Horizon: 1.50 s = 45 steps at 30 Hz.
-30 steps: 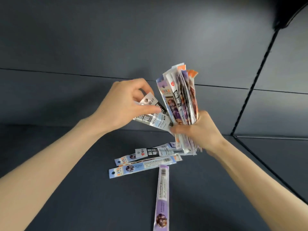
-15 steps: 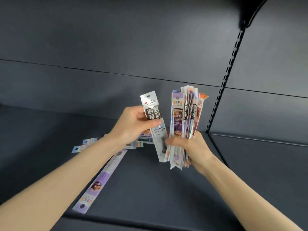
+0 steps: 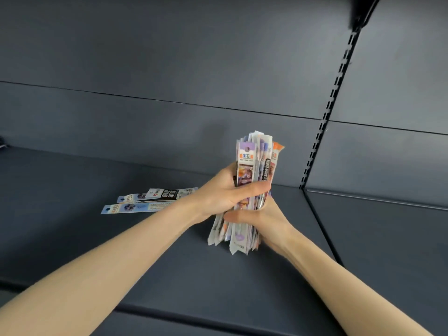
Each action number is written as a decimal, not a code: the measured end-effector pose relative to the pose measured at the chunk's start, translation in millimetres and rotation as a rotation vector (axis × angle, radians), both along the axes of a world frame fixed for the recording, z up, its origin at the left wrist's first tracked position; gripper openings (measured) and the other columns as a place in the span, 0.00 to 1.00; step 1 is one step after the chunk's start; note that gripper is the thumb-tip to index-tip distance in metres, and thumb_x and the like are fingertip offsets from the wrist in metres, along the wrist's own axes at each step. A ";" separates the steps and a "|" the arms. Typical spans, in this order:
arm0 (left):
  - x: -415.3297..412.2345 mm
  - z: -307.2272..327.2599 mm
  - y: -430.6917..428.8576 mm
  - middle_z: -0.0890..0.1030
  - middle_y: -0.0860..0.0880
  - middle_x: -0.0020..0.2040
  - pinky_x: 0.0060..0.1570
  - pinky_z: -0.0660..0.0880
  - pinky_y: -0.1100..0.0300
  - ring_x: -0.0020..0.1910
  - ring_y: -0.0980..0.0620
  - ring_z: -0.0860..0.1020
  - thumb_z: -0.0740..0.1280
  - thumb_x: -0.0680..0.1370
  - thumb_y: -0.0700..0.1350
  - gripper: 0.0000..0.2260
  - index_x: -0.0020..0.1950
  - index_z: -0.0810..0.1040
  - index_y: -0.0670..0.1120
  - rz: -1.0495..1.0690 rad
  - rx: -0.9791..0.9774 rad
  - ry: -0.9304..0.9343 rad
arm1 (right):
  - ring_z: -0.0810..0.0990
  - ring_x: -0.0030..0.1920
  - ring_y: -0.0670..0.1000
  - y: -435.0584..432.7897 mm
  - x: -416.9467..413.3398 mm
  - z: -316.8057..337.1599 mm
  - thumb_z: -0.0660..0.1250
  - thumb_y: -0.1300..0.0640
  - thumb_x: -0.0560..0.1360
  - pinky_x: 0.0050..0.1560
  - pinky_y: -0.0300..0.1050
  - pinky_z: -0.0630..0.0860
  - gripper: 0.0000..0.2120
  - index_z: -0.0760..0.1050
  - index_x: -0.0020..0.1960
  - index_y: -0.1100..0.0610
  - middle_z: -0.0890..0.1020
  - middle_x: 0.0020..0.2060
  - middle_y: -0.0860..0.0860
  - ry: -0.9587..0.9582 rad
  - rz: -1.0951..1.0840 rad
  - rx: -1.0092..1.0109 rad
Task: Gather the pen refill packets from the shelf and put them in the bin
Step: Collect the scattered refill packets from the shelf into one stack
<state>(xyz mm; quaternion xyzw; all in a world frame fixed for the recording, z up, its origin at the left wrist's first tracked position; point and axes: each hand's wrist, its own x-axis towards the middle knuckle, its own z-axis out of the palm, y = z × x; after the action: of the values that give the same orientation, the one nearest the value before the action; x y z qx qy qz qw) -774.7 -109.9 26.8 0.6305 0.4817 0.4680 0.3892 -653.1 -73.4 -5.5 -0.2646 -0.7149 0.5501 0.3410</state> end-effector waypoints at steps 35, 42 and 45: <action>-93.1 -33.7 82.4 0.75 0.58 0.39 0.47 0.66 0.56 0.39 0.55 0.74 0.70 0.73 0.50 0.05 0.44 0.75 0.53 0.095 -0.207 0.895 | 0.83 0.42 0.52 34.6 1.9 -5.3 0.76 0.66 0.66 0.50 0.51 0.79 0.11 0.80 0.45 0.56 0.84 0.39 0.50 -0.035 -0.370 -0.088; -80.4 -10.0 62.6 0.77 0.56 0.36 0.38 0.67 0.59 0.39 0.51 0.75 0.70 0.74 0.44 0.03 0.42 0.78 0.51 0.226 0.131 0.906 | 0.85 0.42 0.48 33.5 5.9 6.0 0.75 0.66 0.66 0.45 0.42 0.80 0.12 0.80 0.43 0.52 0.85 0.41 0.49 -0.001 -0.381 0.037; -73.8 8.9 42.8 0.80 0.56 0.40 0.43 0.73 0.55 0.43 0.53 0.77 0.69 0.74 0.44 0.02 0.45 0.81 0.50 0.141 0.236 0.908 | 0.82 0.35 0.40 33.1 8.2 15.7 0.75 0.66 0.66 0.35 0.31 0.77 0.11 0.79 0.41 0.51 0.83 0.35 0.44 -0.085 -0.358 0.182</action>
<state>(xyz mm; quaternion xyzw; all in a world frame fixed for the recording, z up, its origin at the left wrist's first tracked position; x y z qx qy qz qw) -848.5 -67.1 35.7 0.7771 0.5881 0.2217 0.0322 -644.9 -40.3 10.2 -0.3783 -0.7170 0.4023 0.4254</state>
